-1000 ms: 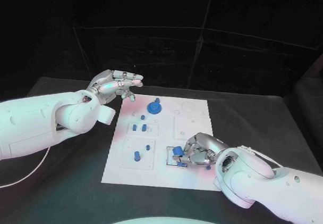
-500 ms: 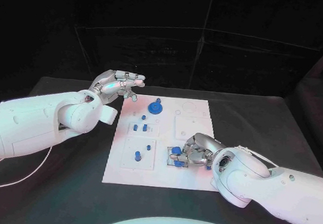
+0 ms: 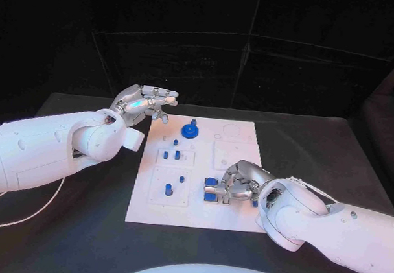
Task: Assemble the parts on the task board
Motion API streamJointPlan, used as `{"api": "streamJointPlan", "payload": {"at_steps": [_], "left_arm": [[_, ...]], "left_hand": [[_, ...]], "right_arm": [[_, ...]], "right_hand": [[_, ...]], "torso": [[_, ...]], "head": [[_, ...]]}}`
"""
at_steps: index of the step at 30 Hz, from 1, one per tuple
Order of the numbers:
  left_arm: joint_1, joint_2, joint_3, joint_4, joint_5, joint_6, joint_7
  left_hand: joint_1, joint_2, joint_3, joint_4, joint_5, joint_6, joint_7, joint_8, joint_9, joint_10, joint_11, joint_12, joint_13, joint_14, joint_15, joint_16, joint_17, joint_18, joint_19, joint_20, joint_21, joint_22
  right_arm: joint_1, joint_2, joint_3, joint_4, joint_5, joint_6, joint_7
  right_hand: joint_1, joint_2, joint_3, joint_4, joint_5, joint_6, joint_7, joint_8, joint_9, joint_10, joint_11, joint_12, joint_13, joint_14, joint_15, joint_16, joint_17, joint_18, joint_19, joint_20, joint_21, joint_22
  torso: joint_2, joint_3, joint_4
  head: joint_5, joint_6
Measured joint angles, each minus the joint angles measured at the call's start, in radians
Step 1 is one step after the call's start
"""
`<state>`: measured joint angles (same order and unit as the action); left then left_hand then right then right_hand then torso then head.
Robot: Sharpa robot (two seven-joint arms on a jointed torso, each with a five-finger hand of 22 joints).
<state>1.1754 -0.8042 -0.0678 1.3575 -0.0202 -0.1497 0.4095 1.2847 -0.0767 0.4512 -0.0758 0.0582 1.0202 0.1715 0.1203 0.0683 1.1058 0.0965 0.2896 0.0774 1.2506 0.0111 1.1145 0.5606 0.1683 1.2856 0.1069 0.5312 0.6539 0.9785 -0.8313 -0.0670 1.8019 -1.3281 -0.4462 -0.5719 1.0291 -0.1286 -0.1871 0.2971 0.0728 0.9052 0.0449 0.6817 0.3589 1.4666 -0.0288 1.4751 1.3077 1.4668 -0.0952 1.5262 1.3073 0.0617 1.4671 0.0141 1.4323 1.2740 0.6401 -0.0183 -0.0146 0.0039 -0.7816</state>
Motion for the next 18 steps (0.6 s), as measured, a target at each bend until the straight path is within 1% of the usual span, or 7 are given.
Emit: {"api": "streamJointPlan", "payload": {"at_steps": [3, 5, 6, 8, 11, 13, 18], "left_arm": [[0.000, 0.000, 0.000, 0.000, 0.000, 0.001, 0.000], [0.000, 0.000, 0.000, 0.000, 0.000, 0.001, -0.001], [0.000, 0.000, 0.000, 0.000, 0.000, 0.002, -0.001], [0.000, -0.001, 0.000, 0.000, 0.000, 0.002, -0.001], [0.000, -0.001, 0.000, 0.000, 0.000, 0.002, -0.002], [0.000, -0.001, 0.000, 0.000, 0.000, 0.002, -0.002], [0.000, -0.002, -0.001, 0.000, 0.000, 0.003, -0.002]], "left_hand": [[0.000, 0.000, 0.000, 0.000, 0.000, 0.000, 0.000, 0.000, 0.000, -0.004, -0.004, 0.000, 0.000, 0.000, 0.000, 0.000, 0.000, 0.000, 0.000, 0.000, 0.000, 0.000], [0.000, 0.000, 0.000, 0.000, 0.000, 0.000, 0.000, 0.000, 0.000, -0.004, -0.004, 0.000, 0.000, 0.000, 0.000, 0.000, -0.001, 0.000, 0.000, 0.000, 0.000, 0.000], [0.000, 0.000, 0.000, 0.000, 0.000, 0.000, 0.000, 0.000, 0.000, -0.004, -0.004, 0.000, 0.000, 0.000, 0.000, 0.000, -0.001, 0.000, 0.000, 0.000, 0.000, 0.000], [0.000, 0.000, 0.000, 0.000, 0.000, 0.000, 0.000, 0.000, 0.000, -0.004, -0.004, 0.000, 0.000, 0.000, 0.000, 0.000, -0.001, 0.000, 0.000, 0.000, 0.000, 0.000], [0.000, 0.000, 0.000, 0.000, 0.000, 0.000, 0.000, 0.000, 0.000, -0.004, -0.004, 0.000, 0.000, 0.000, 0.000, 0.000, -0.001, 0.000, 0.000, 0.000, 0.000, 0.000], [0.000, 0.000, 0.000, 0.000, 0.000, 0.000, 0.000, 0.000, 0.000, -0.004, -0.004, 0.000, 0.000, 0.000, 0.000, 0.000, -0.001, 0.000, 0.000, 0.000, 0.000, 0.000], [0.000, 0.000, 0.000, 0.000, 0.000, 0.000, 0.000, 0.000, 0.000, -0.004, -0.004, 0.000, 0.000, 0.000, 0.000, 0.000, -0.001, 0.000, 0.000, 0.000, 0.000, 0.000]], "right_arm": [[0.000, 0.000, 0.000, 0.000, 0.002, -0.004, 0.002], [0.000, -0.002, 0.000, 0.002, 0.004, -0.006, 0.004], [0.000, -0.003, 0.000, 0.003, 0.004, -0.007, 0.005], [0.000, -0.006, 0.000, 0.005, 0.005, -0.007, 0.009], [0.000, -0.014, 0.000, 0.013, 0.006, -0.006, 0.017], [0.000, -0.018, 0.000, 0.017, 0.006, -0.004, 0.025], [0.000, -0.023, 0.001, 0.021, 0.007, 0.002, 0.042]], "right_hand": [[-0.001, -0.001, 0.005, 0.001, 0.000, 0.000, 0.000, 0.000, 0.000, 0.000, 0.000, -0.005, 0.000, 0.000, 0.000, 0.000, 0.000, 0.000, 0.000, 0.000, 0.000, -0.001], [0.000, 0.000, 0.016, -0.002, 0.000, -0.004, 0.004, 0.000, 0.002, 0.000, 0.000, -0.005, 0.000, 0.000, 0.000, 0.000, 0.000, 0.000, 0.000, 0.000, 0.000, -0.001], [0.003, 0.003, 0.022, -0.002, 0.005, -0.004, 0.004, 0.000, 0.003, 0.000, 0.000, -0.005, 0.000, 0.000, 0.000, 0.000, 0.000, 0.000, 0.000, 0.000, 0.000, -0.001], [0.023, 0.022, 0.033, -0.005, 0.024, -0.004, 0.004, 0.000, 0.005, 0.000, 0.000, -0.005, 0.000, 0.000, 0.000, 0.000, 0.000, 0.000, 0.000, 0.000, 0.000, -0.001], [0.089, 0.042, 0.049, -0.016, 0.065, -0.004, 0.004, 0.004, 0.010, 0.000, 0.000, -0.005, 0.000, 0.000, 0.000, 0.000, 0.001, 0.000, 0.000, 0.000, 0.000, 0.000], [0.129, 0.051, 0.056, -0.029, 0.077, -0.004, 0.004, 0.007, 0.012, 0.000, 0.000, -0.005, 0.000, 0.000, 0.000, 0.000, 0.001, 0.000, 0.000, 0.000, 0.000, 0.001], [0.215, 0.074, 0.065, -0.078, 0.098, -0.004, 0.004, 0.012, 0.018, 0.000, 0.000, -0.005, 0.000, 0.000, 0.000, 0.000, 0.001, 0.000, 0.000, 0.000, 0.000, 0.004]], "torso": [[0.000, 0.0001, 0.0000], [0.000, 0.0001, 0.0000], [0.000, 0.0002, -0.0001], [0.000, 0.0002, -0.0004], [0.000, 0.0006, -0.0006], [0.000, 0.0007, -0.0006], [0.000, 0.0007, -0.0010]], "head": [[0.001, 0.000], [0.002, 0.000], [0.002, 0.000], [0.002, -0.001], [0.003, -0.002], [0.004, -0.002], [0.005, -0.004]]}}
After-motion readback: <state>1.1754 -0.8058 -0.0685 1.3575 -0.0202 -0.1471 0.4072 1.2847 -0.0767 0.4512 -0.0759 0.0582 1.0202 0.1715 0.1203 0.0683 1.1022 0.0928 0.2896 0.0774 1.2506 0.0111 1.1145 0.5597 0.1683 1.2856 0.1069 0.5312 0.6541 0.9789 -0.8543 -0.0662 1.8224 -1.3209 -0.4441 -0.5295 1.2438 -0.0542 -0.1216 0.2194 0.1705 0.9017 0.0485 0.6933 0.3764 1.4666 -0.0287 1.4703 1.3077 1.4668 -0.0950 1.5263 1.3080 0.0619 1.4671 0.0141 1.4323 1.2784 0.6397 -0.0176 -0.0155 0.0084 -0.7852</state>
